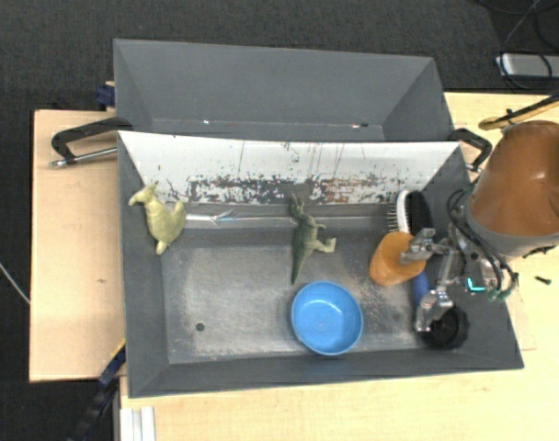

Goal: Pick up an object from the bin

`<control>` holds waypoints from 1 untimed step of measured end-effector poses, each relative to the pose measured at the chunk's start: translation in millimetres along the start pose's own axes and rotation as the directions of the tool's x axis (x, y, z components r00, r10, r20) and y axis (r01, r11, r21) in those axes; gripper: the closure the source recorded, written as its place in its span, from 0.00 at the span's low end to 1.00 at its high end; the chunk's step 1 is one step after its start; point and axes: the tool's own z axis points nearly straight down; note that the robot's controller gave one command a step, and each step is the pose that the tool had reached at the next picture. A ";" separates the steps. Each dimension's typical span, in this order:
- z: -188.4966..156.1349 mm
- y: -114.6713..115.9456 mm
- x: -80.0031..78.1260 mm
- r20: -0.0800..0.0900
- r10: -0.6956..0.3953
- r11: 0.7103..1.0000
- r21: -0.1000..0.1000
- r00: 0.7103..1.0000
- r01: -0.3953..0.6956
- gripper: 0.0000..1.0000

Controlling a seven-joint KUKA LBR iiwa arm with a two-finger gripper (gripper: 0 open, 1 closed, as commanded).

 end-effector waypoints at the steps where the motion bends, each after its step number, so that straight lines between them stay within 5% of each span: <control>1: 46.3 -20.9 -3.2 0.004 -0.110 0.994 0.001 0.994 0.110 0.00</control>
Offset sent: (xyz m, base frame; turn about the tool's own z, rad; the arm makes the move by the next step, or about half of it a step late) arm 0.0029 -0.0208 -0.0450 -0.1118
